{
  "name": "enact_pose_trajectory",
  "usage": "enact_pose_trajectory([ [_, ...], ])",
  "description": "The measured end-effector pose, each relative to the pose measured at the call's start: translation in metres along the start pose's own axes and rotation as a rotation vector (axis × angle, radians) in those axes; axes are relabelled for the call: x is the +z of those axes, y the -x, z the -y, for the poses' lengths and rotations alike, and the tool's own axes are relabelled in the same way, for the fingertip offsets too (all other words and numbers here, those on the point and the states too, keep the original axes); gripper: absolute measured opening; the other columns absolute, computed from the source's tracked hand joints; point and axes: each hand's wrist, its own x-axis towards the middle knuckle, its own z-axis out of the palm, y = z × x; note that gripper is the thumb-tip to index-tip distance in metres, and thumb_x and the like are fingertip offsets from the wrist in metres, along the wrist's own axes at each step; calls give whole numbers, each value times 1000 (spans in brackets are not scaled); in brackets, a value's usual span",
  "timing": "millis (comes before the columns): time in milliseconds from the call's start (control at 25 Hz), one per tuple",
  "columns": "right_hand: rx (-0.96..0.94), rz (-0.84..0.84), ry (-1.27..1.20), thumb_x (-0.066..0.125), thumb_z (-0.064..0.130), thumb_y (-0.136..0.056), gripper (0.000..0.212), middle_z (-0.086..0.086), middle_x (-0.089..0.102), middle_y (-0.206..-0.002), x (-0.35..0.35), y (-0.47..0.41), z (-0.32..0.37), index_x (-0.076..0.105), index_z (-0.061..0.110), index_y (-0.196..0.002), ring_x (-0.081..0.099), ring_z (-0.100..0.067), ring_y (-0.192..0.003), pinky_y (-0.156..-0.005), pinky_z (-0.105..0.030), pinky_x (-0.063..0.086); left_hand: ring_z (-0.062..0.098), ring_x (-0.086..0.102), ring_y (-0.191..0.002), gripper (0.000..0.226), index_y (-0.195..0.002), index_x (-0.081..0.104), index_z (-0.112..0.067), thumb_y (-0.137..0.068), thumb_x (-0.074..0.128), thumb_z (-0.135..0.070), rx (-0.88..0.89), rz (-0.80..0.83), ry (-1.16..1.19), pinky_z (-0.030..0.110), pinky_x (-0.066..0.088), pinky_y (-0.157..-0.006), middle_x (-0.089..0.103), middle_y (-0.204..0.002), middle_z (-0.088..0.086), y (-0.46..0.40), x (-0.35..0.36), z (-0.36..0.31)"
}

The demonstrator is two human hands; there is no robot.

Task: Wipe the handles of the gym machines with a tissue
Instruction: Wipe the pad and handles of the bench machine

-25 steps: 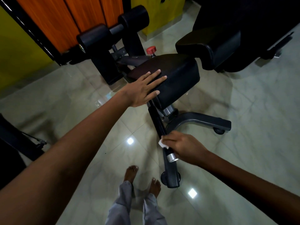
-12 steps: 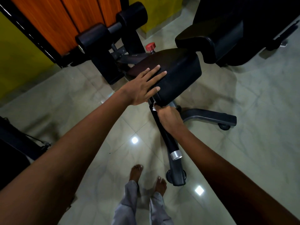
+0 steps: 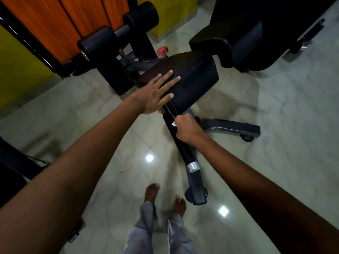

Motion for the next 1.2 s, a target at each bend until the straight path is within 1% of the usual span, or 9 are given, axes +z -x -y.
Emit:
enact_pose_trajectory([
  [200,55,222,39,53,0,-85,21,-22,59,-109,-20,8,6,56,-3,-106,60,-33,-97,-69,-29,46,27,-7,-147,57,-152,-6,-33,-102,21,-44,-10,-10,-18,33,-5,-114,-11,-160,1,3,-1,-6],
  [360,149,438,-43,60,1,-83,14,-13,63,-89,-16,5,-7,57,-1,-96,65,-25,-75,-57,-27,51,30,-6,-147,57,-151,-7,-35,-102,20,-47,-16,3,-11,40,0,-118,-11,-161,1,2,0,-4],
  [480,336,732,-171,57,-9,-82,32,-26,66,-101,-7,1,-17,51,-12,-113,70,-32,-82,-79,-41,58,30,-6,-147,57,-151,-8,-36,-101,19,-48,-24,3,-5,42,2,-118,-12,-160,-1,2,2,-4],
  [560,397,879,-181,53,-11,-85,39,-29,64,-108,-3,-2,-22,46,-15,-122,70,-34,-89,-88,-41,54,30,-6,-147,57,-150,-8,-37,-101,19,-48,-28,1,2,44,5,-118,-12,-160,-2,2,1,-5],
  [640,349,673,-152,55,-2,-88,29,-22,65,-104,-6,-8,-19,51,-14,-114,68,-32,-94,-83,-32,54,30,-5,-147,57,-151,-8,-36,-102,20,-46,-35,-2,6,44,7,-117,-12,-160,-2,4,-2,-7],
  [760,168,-5,-103,60,15,-89,12,-18,64,-86,-2,-23,-14,63,5,-85,65,-34,-87,-69,-32,50,30,-4,-147,57,-151,-7,-35,-103,21,-44,-36,-10,-7,42,13,-116,-12,-160,-1,5,-4,-10],
  [840,140,-83,-100,60,14,-89,13,-16,65,-81,6,-27,-4,66,6,-81,65,-32,-80,-67,-32,52,29,-4,-147,56,-151,-7,-34,-103,21,-44,-33,-15,-14,41,12,-116,-11,-160,0,5,-3,-10],
  [1000,75,-134,56,52,11,-93,16,-15,68,-90,17,-17,12,65,4,-99,66,-29,-86,-68,-28,46,29,-5,-147,56,-151,-6,-34,-103,21,-45,-22,-15,-6,37,3,-115,-11,-160,0,4,-1,-7],
  [1200,61,-166,-17,55,13,-91,16,-15,68,-91,13,-15,14,66,3,-96,66,-29,-86,-62,-23,36,29,-6,-147,57,-151,-6,-34,-102,21,-46,-21,-19,14,35,-2,-113,-11,-160,0,4,2,-6],
])
